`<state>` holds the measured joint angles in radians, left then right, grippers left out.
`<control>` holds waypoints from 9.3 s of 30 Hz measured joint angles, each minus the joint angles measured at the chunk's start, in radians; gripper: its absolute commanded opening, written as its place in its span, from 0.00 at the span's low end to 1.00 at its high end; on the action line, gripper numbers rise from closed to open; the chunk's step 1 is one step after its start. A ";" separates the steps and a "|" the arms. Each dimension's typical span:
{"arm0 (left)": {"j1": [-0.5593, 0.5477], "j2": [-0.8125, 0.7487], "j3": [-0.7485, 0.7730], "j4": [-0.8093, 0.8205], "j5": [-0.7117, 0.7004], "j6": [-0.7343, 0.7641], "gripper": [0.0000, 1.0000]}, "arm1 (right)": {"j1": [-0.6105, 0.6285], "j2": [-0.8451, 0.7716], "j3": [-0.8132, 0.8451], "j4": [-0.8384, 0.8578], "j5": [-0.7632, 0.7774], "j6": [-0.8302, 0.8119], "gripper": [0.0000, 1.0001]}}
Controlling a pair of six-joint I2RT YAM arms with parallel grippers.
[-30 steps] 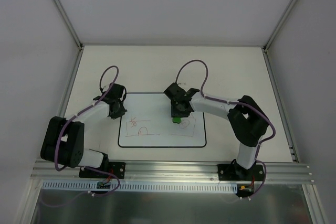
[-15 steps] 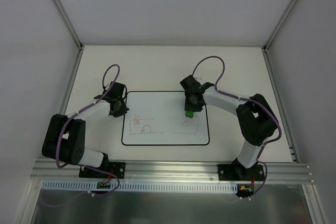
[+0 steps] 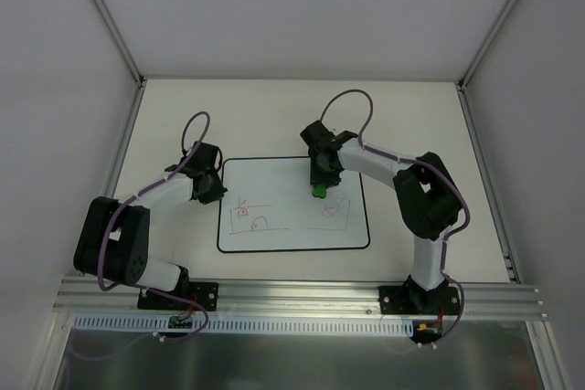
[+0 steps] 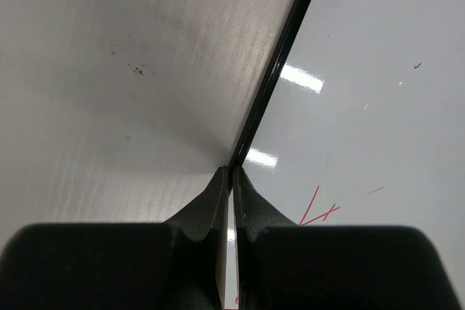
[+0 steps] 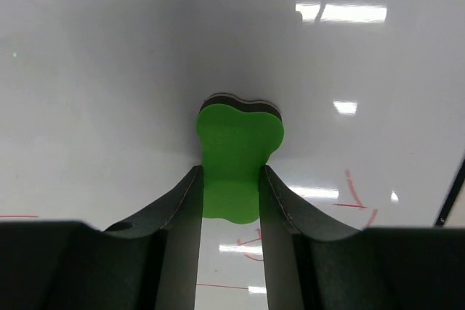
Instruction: Erase the whiteboard
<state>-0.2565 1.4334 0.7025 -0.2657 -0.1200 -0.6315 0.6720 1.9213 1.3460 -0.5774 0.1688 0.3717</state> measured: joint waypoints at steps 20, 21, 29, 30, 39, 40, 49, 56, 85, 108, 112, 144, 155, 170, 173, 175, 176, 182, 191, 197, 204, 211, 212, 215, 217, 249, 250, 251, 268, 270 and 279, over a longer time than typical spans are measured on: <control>0.000 0.002 0.000 0.001 0.014 -0.004 0.00 | -0.153 -0.219 -0.283 0.066 0.009 0.002 0.00; 0.000 0.002 0.000 0.001 0.014 -0.004 0.00 | -0.134 -0.218 -0.283 0.067 0.010 0.002 0.00; 0.000 0.005 0.004 0.000 0.014 -0.004 0.00 | 0.174 -0.090 -0.134 0.072 -0.038 0.030 0.00; 0.000 0.005 0.004 0.000 0.015 -0.004 0.00 | 0.198 -0.084 -0.129 0.080 -0.046 0.035 0.00; 0.000 0.006 0.004 0.000 0.020 -0.005 0.00 | 0.045 -0.270 -0.351 0.106 -0.042 0.065 0.00; 0.000 0.006 0.004 0.000 0.022 -0.005 0.00 | 0.002 -0.293 -0.374 0.098 -0.034 0.064 0.00; -0.004 0.006 0.004 0.001 0.032 -0.006 0.00 | -0.003 -0.332 -0.407 0.048 0.026 0.065 0.00; -0.004 0.010 0.008 0.000 0.032 -0.006 0.00 | 0.267 -0.129 -0.176 0.019 -0.030 0.090 0.00; -0.006 0.020 0.015 0.000 0.064 -0.009 0.00 | -0.177 -0.506 -0.571 0.036 -0.039 0.086 0.00; -0.006 0.025 0.020 -0.002 0.071 -0.009 0.00 | 0.433 0.113 0.144 0.000 -0.158 0.151 0.07; -0.006 0.023 0.020 -0.002 0.073 -0.009 0.07 | 0.435 0.100 0.127 0.011 -0.147 0.153 0.36; -0.544 -0.072 0.129 -0.293 0.006 -0.213 0.91 | -0.297 -0.514 -0.562 0.027 -0.089 -0.113 0.54; -0.621 0.060 0.193 -0.301 -0.060 -0.304 0.82 | -0.372 -0.484 -0.607 0.105 -0.206 -0.174 0.32; -0.629 0.117 0.194 -0.304 -0.101 -0.378 0.63 | -0.380 -0.491 -0.624 0.153 -0.263 -0.186 0.05; -0.633 0.117 0.195 -0.307 -0.103 -0.386 0.60 | -0.380 -0.491 -0.628 0.161 -0.271 -0.185 0.05; -0.634 0.117 0.196 -0.312 -0.106 -0.392 0.59 | -0.380 -0.494 -0.632 0.167 -0.277 -0.185 0.05; -0.634 0.117 0.198 -0.316 -0.110 -0.396 0.57 | -0.380 -0.495 -0.633 0.170 -0.279 -0.185 0.05; -0.634 0.117 0.212 -0.329 -0.134 -0.405 0.53 | -0.380 -0.499 -0.640 0.180 -0.288 -0.184 0.04; -0.634 0.118 0.244 -0.364 -0.154 -0.406 0.45 | -0.380 -0.499 -0.640 0.184 -0.291 -0.184 0.04; -0.634 0.134 0.245 -0.376 -0.154 -0.406 0.47 | -0.380 -0.500 -0.642 0.185 -0.291 -0.183 0.04; -0.634 0.157 0.251 -0.378 -0.155 -0.406 0.45 | -0.380 -0.500 -0.642 0.185 -0.291 -0.183 0.04; -0.634 0.182 0.272 -0.385 -0.156 -0.406 0.18 | -0.380 -0.500 -0.642 0.185 -0.291 -0.183 0.03; -0.634 0.182 0.273 -0.386 -0.156 -0.404 0.11 | -0.380 -0.500 -0.642 0.185 -0.291 -0.183 0.01; -0.632 0.182 0.273 -0.386 -0.155 -0.402 0.01 | -0.380 -0.501 -0.644 0.188 -0.292 -0.183 0.00; -0.626 0.181 0.270 -0.385 -0.155 -0.398 0.00 | -0.380 -0.501 -0.644 0.188 -0.292 -0.183 0.00; -0.615 0.469 0.620 -0.481 -0.119 -0.159 0.00 | -0.380 -0.501 -0.645 0.193 -0.300 -0.178 0.00; -0.614 0.473 0.626 -0.484 -0.120 -0.153 0.00 | -0.380 -0.501 -0.645 0.193 -0.300 -0.178 0.00; -0.611 0.473 0.626 -0.485 -0.119 -0.152 0.00 | -0.380 -0.501 -0.645 0.193 -0.300 -0.178 0.00; -0.252 0.354 0.472 -0.468 -0.085 -0.085 0.00 | -0.380 -0.501 -0.645 0.196 -0.304 -0.178 0.00; -0.253 0.383 0.505 -0.493 -0.082 -0.071 0.00 | -0.380 -0.501 -0.645 0.196 -0.304 -0.178 0.00; -0.374 0.552 0.737 -0.585 -0.101 -0.001 0.00 | -0.380 -0.501 -0.645 0.197 -0.303 -0.178 0.00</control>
<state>-0.6304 1.9858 1.4391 -0.8509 -0.2214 -0.6327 0.2924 1.4204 0.7010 -0.3805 -0.1337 0.1940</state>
